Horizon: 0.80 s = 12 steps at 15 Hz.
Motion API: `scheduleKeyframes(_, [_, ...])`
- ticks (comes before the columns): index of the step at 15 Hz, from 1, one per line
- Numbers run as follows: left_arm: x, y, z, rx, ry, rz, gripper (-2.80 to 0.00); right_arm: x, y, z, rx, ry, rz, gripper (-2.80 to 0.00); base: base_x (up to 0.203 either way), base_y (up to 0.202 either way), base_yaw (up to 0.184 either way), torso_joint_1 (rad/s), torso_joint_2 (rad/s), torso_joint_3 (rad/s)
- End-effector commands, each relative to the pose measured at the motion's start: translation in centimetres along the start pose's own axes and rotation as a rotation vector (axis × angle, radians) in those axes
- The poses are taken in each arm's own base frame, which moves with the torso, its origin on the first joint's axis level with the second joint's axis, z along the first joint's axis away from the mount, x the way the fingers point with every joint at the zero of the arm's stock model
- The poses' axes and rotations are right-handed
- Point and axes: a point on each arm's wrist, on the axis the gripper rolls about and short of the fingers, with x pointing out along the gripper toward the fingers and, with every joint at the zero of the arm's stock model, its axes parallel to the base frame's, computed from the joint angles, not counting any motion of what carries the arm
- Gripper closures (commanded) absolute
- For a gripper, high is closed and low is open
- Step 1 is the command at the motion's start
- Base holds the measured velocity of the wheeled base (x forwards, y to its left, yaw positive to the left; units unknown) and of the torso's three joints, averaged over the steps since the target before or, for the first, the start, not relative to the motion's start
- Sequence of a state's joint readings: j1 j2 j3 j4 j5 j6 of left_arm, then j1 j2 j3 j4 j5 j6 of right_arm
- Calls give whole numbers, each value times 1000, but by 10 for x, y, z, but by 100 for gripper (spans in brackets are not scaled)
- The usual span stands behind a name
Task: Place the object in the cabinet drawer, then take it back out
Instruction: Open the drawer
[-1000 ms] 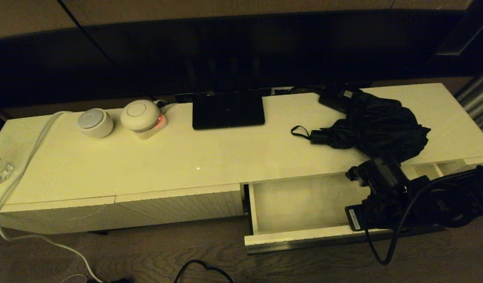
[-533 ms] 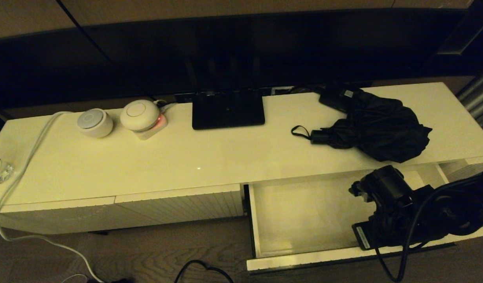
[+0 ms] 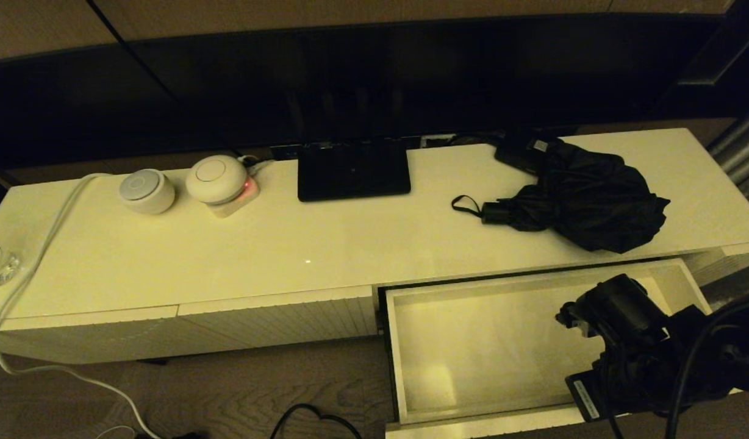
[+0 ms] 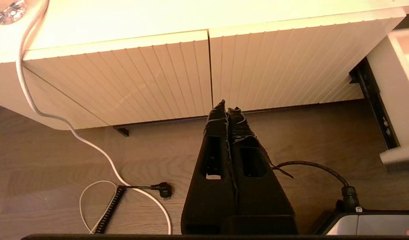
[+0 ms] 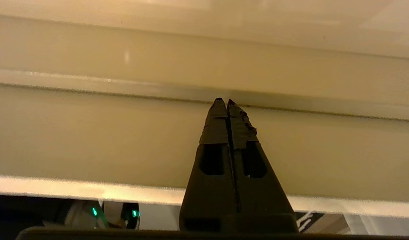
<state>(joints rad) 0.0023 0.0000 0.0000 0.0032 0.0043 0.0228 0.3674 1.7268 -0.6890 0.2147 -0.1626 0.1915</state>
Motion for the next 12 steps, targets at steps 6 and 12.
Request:
scheduleKeyframes(6, [0,0,-1,0,3,1,0,2,-5,-31,-35,104,19,0,0,0,0,0,0,0])
scheduleKeyframes(12, [0,0,-1,0,3,1,0,-52,-20,-5,64,-256,59,0,0,0,0,0,0,0])
